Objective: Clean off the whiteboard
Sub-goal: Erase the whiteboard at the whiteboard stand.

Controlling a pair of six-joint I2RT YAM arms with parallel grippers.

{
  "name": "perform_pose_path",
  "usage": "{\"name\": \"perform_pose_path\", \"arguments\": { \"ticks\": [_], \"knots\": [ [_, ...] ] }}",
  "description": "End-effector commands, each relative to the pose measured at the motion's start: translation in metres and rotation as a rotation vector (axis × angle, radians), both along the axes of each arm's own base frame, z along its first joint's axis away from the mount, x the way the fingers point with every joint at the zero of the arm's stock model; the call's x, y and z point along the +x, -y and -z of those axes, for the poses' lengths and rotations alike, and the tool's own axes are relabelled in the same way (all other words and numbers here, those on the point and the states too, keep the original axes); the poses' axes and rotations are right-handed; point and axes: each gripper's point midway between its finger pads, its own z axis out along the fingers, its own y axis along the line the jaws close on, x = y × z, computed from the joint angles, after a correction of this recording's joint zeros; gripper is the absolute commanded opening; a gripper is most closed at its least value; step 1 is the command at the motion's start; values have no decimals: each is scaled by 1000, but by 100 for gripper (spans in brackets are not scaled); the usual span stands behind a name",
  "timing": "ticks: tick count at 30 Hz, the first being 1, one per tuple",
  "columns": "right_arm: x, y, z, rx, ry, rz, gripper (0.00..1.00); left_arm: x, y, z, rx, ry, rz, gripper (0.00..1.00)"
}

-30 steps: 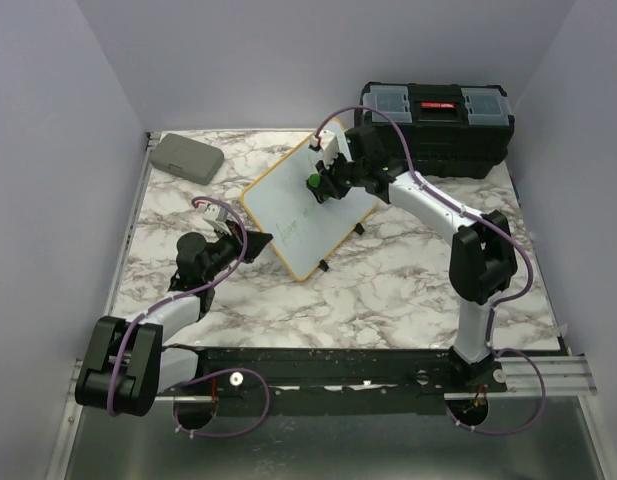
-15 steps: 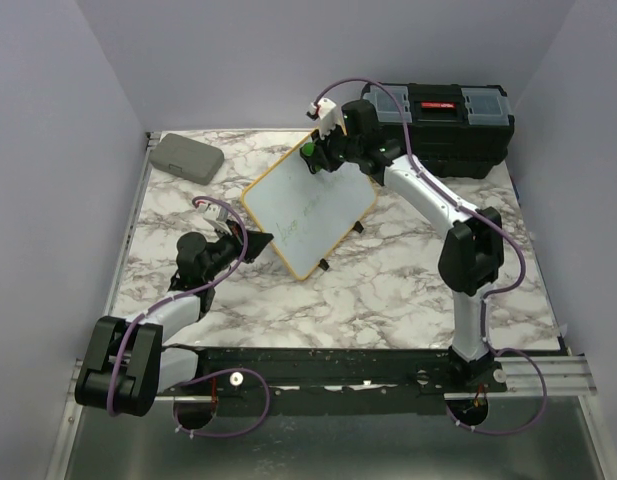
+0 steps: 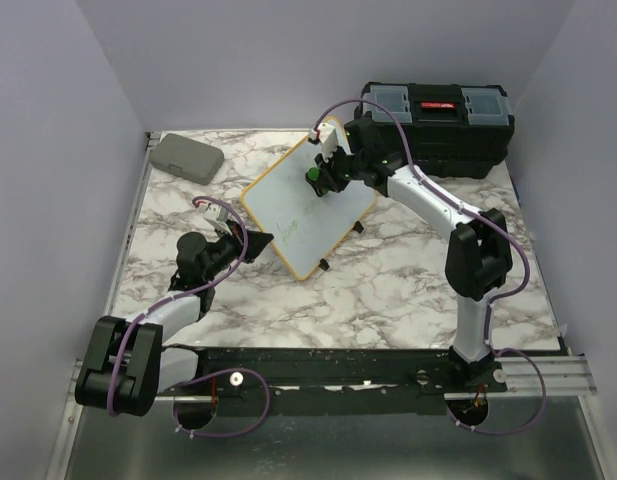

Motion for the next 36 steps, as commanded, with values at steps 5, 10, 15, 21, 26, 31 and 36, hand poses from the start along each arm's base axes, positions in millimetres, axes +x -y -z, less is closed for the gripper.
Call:
{"name": "perform_pose_path", "arguments": {
  "ticks": [5, 10, 15, 21, 26, 31, 36],
  "knots": [
    [12, 13, 5, -29, -6, 131, 1, -9, 14, -11, 36, 85, 106, 0],
    [34, -1, -23, 47, 18, 180, 1, -10, 15, -10, 37, 84, 110, 0],
    [27, -20, -29, 99, -33, 92, 1, -10, 15, -11, 36, 86, 113, 0],
    [7, -21, -21, 101, -72, 26, 1, -9, 14, -11, 36, 84, 108, 0],
    [-9, -12, -39, 126, -37, 27, 1, -5, 11, -11, 19, 69, 70, 8],
    [-20, -7, -58, 156, -20, 22, 1, 3, 8, -21, -23, 75, 20, 35],
    [-26, -5, -68, 176, -5, 21, 1, 9, 5, -28, -75, 79, -22, 45]
  ]
}}
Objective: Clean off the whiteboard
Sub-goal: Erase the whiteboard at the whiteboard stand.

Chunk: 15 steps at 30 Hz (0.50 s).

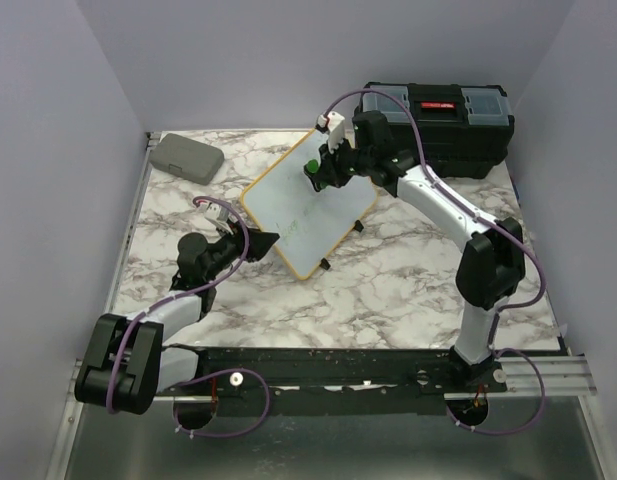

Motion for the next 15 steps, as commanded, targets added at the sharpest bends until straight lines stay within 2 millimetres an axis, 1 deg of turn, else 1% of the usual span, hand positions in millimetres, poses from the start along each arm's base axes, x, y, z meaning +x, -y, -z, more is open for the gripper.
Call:
{"name": "perform_pose_path", "arguments": {
  "ticks": [1, 5, 6, 11, 15],
  "knots": [
    [-11, -4, -30, 65, 41, -26, 1, 11, -1, -22, -68, 59, -47, 46],
    [-15, -2, -36, 80, 48, -25, 1, 19, -8, -31, -138, 62, -117, 52],
    [-15, -2, -38, 84, 52, -23, 1, 21, -10, -36, -164, 72, -130, 53],
    [-15, 5, -43, 110, 48, -11, 1, 30, -10, -50, -311, 74, -150, 52],
    [-16, 10, -47, 123, 51, -6, 1, 34, -8, -49, -401, 43, -142, 51]
  ]
}}
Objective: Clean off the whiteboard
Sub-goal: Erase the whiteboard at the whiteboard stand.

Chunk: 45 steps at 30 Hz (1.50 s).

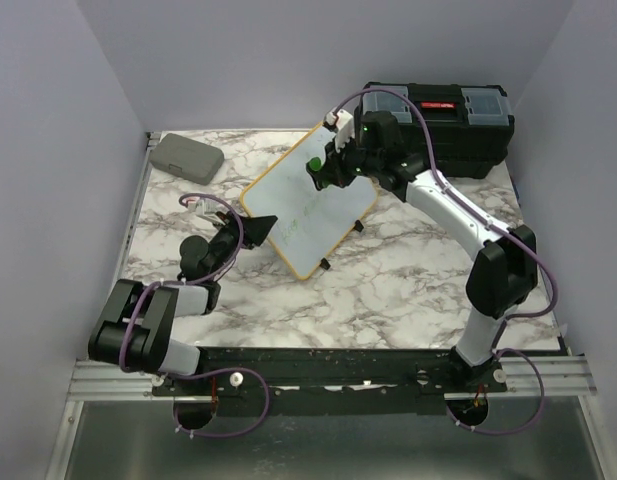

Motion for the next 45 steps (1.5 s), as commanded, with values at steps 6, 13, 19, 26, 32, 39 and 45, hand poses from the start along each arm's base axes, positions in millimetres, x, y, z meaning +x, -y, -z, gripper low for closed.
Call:
{"name": "perform_pose_path", "arguments": {
  "ticks": [6, 13, 19, 26, 32, 39, 45],
  "knots": [
    [-3, 11, -22, 59, 31, 5, 1, 6, 2, -18, -183, 35, 0, 36],
    [-3, 15, -20, 63, 25, 10, 1, 2, 6, -7, -123, 9, 30, 0],
    [-5, 19, -18, 55, 30, 15, 1, -7, 13, 0, -45, 3, 86, 0],
    [-2, 26, -12, 39, 30, 34, 1, -19, 28, 4, 154, 72, 233, 0],
    [3, 33, 20, -25, 62, 36, 1, -21, 34, 3, 222, 88, 321, 0],
    [13, 28, 14, 43, 211, 61, 1, -19, 39, 10, 181, 20, 384, 0],
    [28, 22, 16, 54, 222, 120, 1, -16, 38, 11, 175, 4, 385, 0]
  ]
}}
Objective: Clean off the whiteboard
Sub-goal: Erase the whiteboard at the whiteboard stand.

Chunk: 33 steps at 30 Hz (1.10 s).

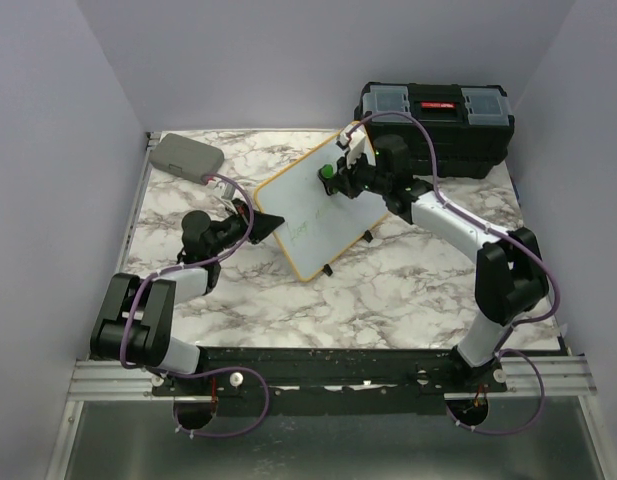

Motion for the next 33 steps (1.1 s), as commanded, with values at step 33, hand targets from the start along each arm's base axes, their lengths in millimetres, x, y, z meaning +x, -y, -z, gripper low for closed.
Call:
{"name": "perform_pose_path", "arguments": {
  "ticks": [33],
  "knots": [
    [55, 9, 1, -125, -36, 233, 1, -15, 7, 7, 49, -15, 103, 0]
  ]
}}
